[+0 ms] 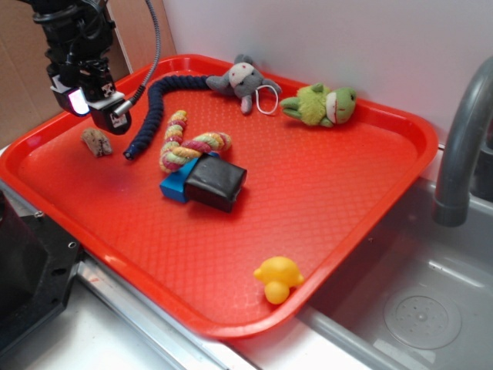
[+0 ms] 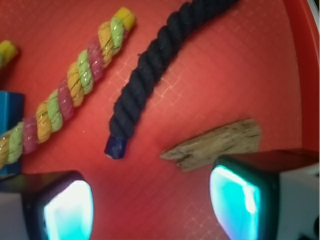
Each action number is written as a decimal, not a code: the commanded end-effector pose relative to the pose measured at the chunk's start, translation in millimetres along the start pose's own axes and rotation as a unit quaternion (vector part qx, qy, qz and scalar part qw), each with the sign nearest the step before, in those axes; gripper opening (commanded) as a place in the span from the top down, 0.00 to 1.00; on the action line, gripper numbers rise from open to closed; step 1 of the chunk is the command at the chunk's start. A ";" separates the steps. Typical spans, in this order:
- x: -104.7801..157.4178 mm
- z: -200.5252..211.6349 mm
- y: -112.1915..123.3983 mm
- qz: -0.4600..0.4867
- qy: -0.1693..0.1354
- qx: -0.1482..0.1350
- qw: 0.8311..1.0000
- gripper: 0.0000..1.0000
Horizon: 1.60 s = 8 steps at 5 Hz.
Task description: Grab the wood chip.
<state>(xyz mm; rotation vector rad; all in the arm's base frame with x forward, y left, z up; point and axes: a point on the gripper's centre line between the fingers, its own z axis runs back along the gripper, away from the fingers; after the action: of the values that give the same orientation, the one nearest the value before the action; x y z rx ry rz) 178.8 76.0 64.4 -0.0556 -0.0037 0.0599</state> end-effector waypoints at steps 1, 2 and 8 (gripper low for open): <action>1.6 8.9 3.5 0.002 -0.015 0.004 1.000 0.00; -23.6 21.1 28.5 0.125 -0.042 0.038 0.991 0.00; 14.2 -42.1 36.2 0.472 -0.056 0.067 0.877 0.00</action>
<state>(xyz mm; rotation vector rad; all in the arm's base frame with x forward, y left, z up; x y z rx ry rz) 191.6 119.0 16.3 0.0947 -0.0664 1.0461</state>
